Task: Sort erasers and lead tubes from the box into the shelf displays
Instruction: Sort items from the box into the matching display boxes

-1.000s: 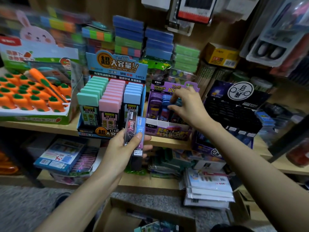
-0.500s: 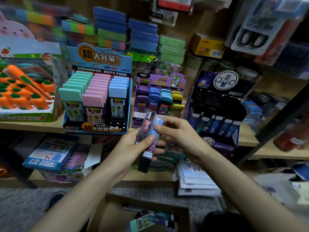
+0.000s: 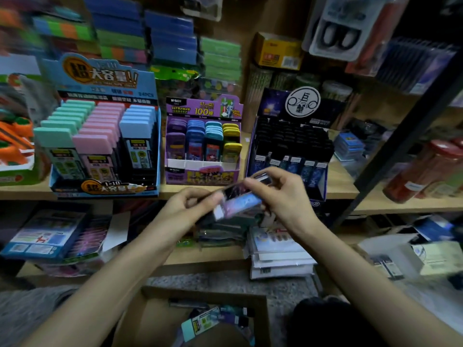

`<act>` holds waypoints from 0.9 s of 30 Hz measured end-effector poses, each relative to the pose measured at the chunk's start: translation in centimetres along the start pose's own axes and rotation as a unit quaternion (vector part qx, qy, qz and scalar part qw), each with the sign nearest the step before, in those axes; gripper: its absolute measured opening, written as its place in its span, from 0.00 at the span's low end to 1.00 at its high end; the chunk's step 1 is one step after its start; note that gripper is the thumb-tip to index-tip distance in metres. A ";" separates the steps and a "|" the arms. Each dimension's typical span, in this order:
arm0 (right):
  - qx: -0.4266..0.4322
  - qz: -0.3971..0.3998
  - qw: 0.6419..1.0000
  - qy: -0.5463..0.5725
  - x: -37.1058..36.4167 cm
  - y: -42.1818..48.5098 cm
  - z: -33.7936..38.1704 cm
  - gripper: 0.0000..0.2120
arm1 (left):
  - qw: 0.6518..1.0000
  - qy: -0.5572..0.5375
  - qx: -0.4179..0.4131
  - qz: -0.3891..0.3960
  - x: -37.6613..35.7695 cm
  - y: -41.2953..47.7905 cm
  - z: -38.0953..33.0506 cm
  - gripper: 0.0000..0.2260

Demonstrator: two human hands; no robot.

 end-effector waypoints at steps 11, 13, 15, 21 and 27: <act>0.032 -0.162 0.981 0.103 0.3 -2.8 -1.2 0.05 | 0.956 -0.290 0.005 -0.037 -5.7 -1.3 -0.1 0.19; 0.027 -0.130 0.986 0.101 -1.1 -3.3 -1.8 0.05 | 0.937 -0.344 0.008 -0.068 -5.0 -1.2 -0.2 0.15; 0.011 -0.086 0.992 0.093 -2.5 -3.6 -2.7 0.04 | 0.936 -0.341 0.011 -0.087 -3.9 -1.3 0.1 0.11; -0.013 -0.056 0.996 -0.069 -1.9 -2.9 -2.5 0.21 | 0.994 -0.009 -0.096 -0.046 -2.1 -0.6 -1.9 0.06; 0.021 0.023 0.997 -0.069 -1.5 -2.5 -0.4 0.04 | 0.986 0.012 -0.125 0.108 -6.1 -1.2 -2.5 0.10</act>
Point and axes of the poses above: each hand's wrist, its own y-axis towards the middle knuckle, its own x-axis out of the back of the hand, z = x × y, the point moved 10 cm from there along y, towards the middle knuckle, and after that the axes turned 13 degrees about -x, right-handed, at the moved point
